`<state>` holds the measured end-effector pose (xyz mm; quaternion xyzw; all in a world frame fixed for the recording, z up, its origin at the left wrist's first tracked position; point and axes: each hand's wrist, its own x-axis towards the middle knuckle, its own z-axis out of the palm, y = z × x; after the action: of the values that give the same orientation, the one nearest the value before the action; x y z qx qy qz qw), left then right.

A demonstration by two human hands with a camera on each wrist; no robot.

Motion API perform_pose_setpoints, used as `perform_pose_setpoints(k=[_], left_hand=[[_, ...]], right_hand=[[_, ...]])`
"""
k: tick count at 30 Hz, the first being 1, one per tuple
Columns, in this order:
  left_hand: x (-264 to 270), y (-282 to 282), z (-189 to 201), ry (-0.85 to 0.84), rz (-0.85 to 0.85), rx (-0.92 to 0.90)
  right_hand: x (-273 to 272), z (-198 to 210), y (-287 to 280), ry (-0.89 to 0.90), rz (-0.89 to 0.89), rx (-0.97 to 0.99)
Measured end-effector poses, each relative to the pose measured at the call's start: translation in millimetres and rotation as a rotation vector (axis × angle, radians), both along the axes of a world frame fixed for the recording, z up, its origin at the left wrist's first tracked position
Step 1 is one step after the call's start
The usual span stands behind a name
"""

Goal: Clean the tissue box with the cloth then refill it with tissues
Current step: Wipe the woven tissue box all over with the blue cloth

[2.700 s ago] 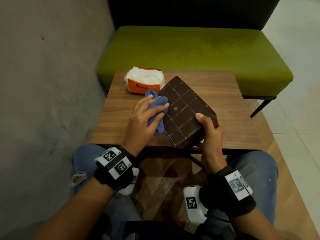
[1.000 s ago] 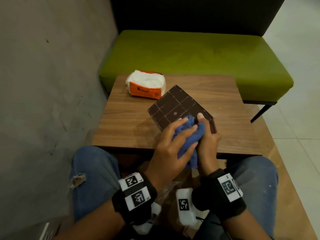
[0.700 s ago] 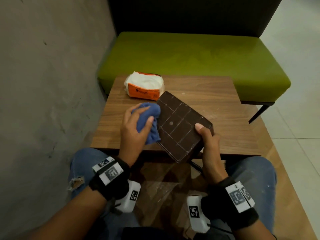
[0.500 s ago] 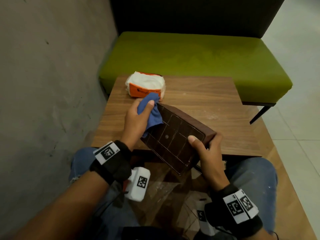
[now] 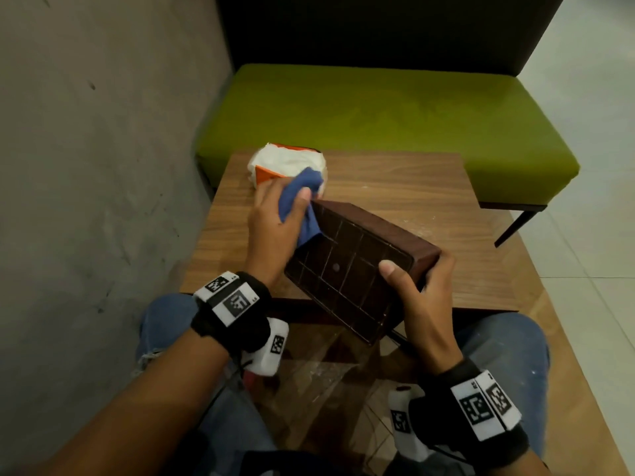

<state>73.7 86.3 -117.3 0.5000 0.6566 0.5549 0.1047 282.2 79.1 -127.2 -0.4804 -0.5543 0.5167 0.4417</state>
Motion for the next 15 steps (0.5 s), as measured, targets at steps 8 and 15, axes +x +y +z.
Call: perform_pose_setpoints(k=[8, 15], left_hand=[[25, -24, -44, -0.349, 0.217, -0.022], [74, -45, -38, -0.084, 0.108, -0.007]], right_hand=[[-9, -1, 15, 0.219, -0.144, -0.163], [-35, -11, 20, 0.351, -0.240, -0.514]])
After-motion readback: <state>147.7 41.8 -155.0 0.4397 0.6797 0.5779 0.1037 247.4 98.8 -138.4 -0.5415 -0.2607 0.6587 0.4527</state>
